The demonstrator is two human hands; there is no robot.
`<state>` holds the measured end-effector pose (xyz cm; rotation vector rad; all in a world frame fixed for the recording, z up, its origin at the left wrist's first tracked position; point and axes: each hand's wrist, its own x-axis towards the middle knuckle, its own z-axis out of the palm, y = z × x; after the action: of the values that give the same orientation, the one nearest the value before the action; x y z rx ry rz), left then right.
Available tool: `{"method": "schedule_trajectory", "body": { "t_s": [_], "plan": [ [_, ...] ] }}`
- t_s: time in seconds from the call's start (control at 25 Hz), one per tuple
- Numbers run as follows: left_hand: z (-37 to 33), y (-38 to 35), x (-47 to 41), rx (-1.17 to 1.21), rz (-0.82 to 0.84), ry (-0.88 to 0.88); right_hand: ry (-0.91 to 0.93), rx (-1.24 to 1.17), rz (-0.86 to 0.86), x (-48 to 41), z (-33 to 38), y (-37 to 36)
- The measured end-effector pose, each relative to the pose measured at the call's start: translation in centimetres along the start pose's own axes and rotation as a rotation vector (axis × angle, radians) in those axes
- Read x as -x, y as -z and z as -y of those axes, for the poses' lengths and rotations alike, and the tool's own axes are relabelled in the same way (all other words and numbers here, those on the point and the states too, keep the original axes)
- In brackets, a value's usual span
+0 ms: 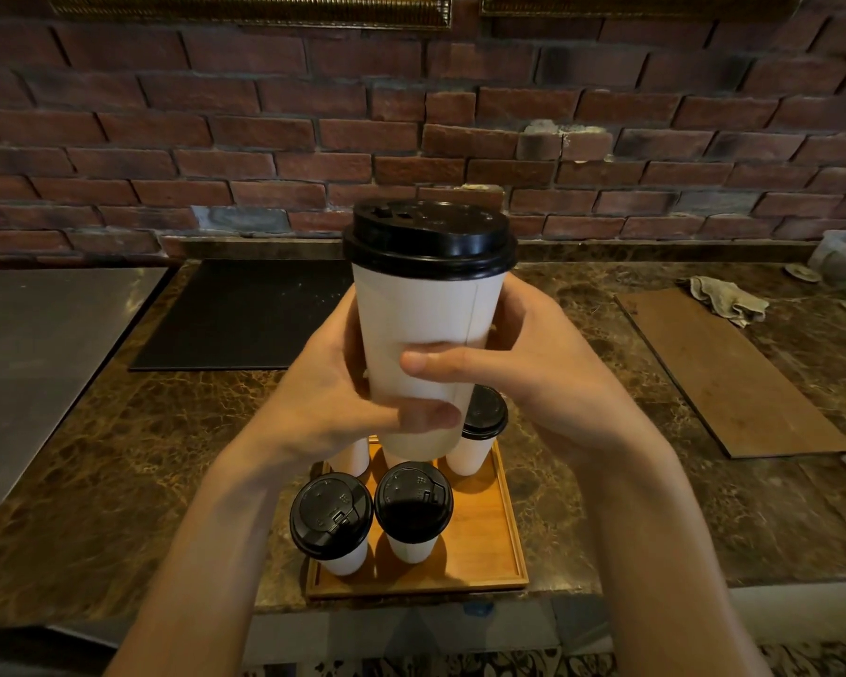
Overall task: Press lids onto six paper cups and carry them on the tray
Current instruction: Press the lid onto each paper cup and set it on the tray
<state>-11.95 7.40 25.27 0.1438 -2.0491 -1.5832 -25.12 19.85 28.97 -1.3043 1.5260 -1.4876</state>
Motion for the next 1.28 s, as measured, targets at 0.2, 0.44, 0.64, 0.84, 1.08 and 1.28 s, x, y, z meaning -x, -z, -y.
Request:
{"method": "schedule_trajectory", "body": {
  "t_s": [0.2,0.44,0.64,0.84,1.08,1.28],
  "plan": [
    [0.2,-0.4,-0.3,-0.001,-0.116,-0.033,0.029,0.092,-0.091,-0.3,0.4,-0.7],
    [0.1,-1.5,-0.9,-0.031,-0.225,-0.088,0.035,0.244,-0.271,-0.7,0.5,-2.1],
    [0.0,-2.1,-1.1,0.025,-0.264,-0.102,0.040,0.289,-0.356,-0.8,0.2,-2.8],
    [-0.4,-1.4,-1.2,-0.056,-0.201,-0.072,0.051,0.218,-0.360,-0.9,0.2,-2.4],
    [-0.5,-0.6,-1.2,-0.054,-0.125,-0.011,0.040,0.123,-0.265,-1.1,0.1,-1.4],
    [-0.2,-0.3,-1.1,-0.043,-0.080,0.002,0.024,0.035,-0.156,-1.1,0.1,-0.8]
  ]
}}
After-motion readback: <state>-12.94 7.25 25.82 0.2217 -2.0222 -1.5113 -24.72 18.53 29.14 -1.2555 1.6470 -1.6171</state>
